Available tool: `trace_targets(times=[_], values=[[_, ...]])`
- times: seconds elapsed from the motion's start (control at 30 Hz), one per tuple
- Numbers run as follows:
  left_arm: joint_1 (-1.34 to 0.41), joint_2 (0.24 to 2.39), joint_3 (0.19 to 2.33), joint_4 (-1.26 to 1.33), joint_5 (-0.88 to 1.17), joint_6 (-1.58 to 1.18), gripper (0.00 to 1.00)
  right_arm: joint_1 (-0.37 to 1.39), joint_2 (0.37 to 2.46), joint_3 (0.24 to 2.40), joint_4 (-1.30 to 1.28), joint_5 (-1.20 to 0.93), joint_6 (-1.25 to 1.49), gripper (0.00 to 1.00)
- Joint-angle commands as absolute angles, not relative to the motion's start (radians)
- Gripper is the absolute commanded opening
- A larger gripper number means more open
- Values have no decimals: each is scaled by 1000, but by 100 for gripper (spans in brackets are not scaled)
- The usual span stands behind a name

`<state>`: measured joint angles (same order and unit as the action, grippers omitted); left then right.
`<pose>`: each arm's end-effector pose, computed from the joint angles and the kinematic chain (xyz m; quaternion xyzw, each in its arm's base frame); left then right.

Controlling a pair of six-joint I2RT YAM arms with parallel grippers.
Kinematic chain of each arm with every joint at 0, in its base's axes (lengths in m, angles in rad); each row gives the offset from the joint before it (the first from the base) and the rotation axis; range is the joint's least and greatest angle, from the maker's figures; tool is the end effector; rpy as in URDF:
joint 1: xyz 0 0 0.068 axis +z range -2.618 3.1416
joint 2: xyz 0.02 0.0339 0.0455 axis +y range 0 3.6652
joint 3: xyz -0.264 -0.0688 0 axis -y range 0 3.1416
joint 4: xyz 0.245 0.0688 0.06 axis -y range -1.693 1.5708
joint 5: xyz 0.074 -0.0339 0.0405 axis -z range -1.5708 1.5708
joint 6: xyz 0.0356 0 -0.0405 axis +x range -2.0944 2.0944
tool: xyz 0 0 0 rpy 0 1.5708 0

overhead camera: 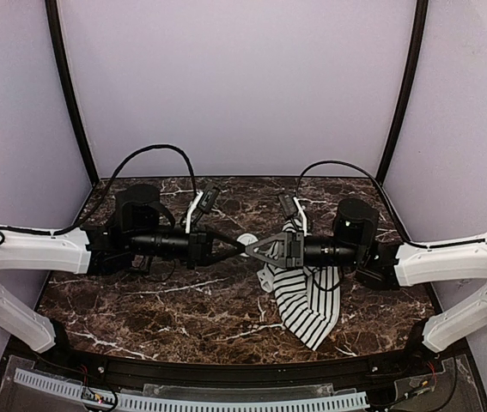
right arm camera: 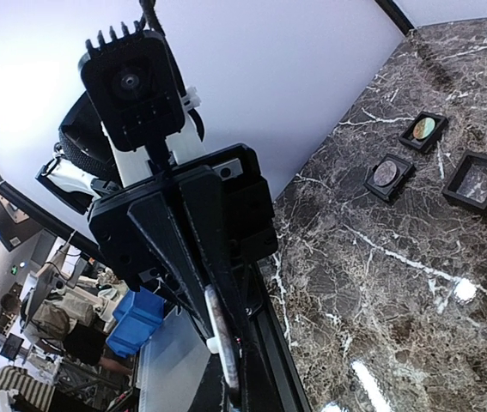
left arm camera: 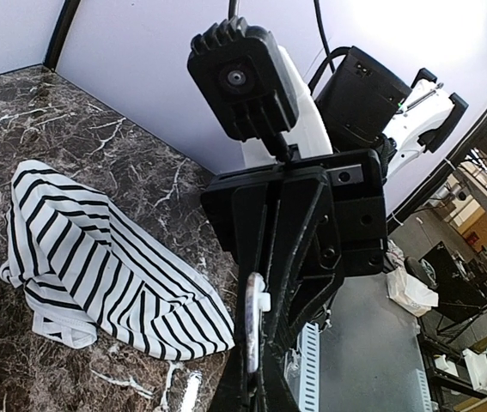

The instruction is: Remove the brooch from the garment

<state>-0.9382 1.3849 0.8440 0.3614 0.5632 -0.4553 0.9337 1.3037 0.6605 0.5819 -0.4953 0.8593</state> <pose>0.1706 -0.2649 0.2796 0.3493 0.6734 -0.5587 0.3353 0.1574 0.2411 0.2628 -0.1941 0.6995 0.6303 0.2752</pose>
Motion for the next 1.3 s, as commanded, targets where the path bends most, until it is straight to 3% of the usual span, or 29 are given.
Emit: trace_targets(times=[0.0, 0.87, 1.27], values=[[-977, 1328, 862, 313, 629, -375, 1, 854, 1349, 629, 555, -397, 971, 0], [-1006, 1279, 862, 242, 482, -313, 1, 776, 1419, 548, 647, -465, 1116, 0], [-958, 1254, 801, 333, 413, -457, 1, 771, 1396, 522, 690, -453, 1102, 0]])
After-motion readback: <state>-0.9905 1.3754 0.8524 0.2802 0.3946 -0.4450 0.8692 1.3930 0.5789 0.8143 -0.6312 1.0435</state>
